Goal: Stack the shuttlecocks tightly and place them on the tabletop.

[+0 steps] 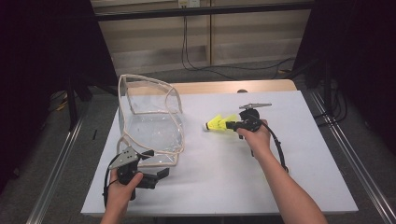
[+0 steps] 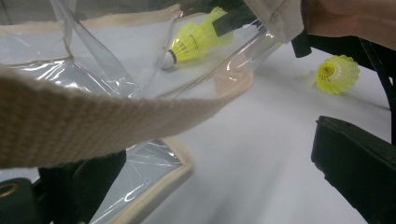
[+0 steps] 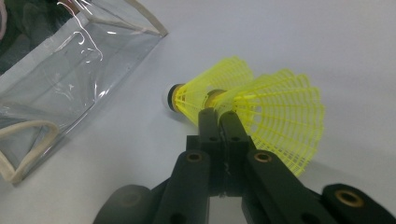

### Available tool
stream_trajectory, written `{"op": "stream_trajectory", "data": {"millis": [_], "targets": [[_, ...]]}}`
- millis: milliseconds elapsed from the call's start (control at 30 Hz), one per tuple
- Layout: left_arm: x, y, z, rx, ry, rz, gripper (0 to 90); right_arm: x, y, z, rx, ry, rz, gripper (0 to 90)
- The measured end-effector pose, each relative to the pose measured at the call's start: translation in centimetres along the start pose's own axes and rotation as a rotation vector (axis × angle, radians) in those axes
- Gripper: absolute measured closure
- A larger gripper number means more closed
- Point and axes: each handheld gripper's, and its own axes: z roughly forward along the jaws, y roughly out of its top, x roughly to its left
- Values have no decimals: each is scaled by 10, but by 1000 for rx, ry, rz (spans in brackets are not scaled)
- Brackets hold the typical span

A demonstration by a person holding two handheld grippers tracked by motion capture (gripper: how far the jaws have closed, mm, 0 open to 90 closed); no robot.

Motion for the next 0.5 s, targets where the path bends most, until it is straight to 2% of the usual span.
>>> {"op": "stream_trajectory", "data": {"millis": [500], "targets": [[1, 0, 0, 4, -5, 0, 33, 2, -1, 7, 16, 25, -6, 900]]}}
